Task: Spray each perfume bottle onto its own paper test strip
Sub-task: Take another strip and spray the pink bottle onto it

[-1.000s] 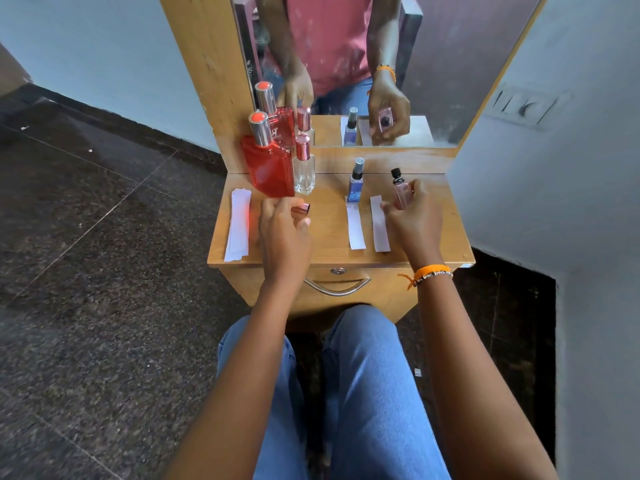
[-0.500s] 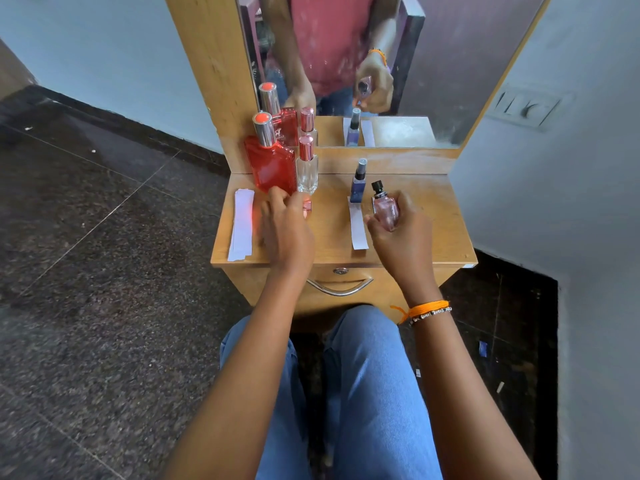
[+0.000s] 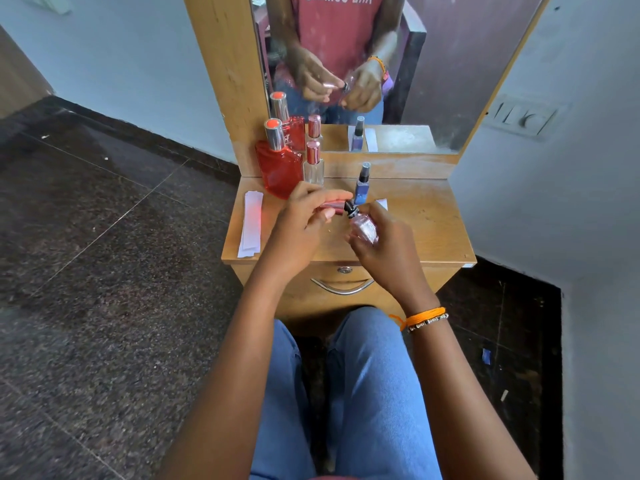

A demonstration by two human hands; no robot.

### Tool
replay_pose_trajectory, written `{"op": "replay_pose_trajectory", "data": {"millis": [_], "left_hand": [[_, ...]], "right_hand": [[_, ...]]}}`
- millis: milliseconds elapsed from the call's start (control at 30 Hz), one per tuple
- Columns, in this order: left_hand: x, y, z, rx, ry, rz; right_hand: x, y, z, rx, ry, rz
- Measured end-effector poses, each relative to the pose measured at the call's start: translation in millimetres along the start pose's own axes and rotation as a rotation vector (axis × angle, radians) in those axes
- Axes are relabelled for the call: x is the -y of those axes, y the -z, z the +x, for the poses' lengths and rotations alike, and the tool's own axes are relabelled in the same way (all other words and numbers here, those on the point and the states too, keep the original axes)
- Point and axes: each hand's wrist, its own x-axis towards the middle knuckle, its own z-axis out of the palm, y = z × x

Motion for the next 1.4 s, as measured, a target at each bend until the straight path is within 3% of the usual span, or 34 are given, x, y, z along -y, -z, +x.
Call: {"op": "replay_pose_trajectory", "data": {"millis": [233, 400, 533, 700, 833, 900, 1033, 1200, 1400], "left_hand": [[-22.7, 19.5, -5.2, 0.179, 0.102, -0.025], [-22.0, 15.1, -7.4, 0.086, 0.185, -0.251], [-14.0, -1.5, -12.8, 0.053, 0.252, -0.309], [0.3, -16.7, -13.8, -0.024, 0.249, -0.074], [6.0, -31.5, -12.5, -0.071, 0.132, 0.188], [6.4, -41.8, -15.2, -0.078, 0.052, 0.35], [5.7, -34.1, -15.5, -0.284, -0.078, 0.731], [33.6, -7.6, -8.4, -0.204, 0.207, 0.733], [47.9, -13.6, -14.6, -0.136, 0.287, 0.706]], "right_hand": [[12.2, 14.4, -6.7, 0.157, 0.092, -0.003], [20.5, 14.9, -12.7, 0.207, 0.124, 0.294], [17.1, 5.4, -12.2, 0.074, 0.058, 0.371], [1.2, 1.5, -12.8, -0.096, -0.11, 0.422], [-17.9, 11.1, -2.8, -0.146, -0.285, 0.666], [-29.1, 17.9, 4.2, -0.142, -0.277, 0.681], [-40.5, 25.8, 22.5, -0.195, -0.163, 0.515], [-50.3, 19.7, 49.0, -0.192, -0.056, 0.408], [-51.3, 11.5, 60.5, -0.152, 0.007, 0.353]]}}
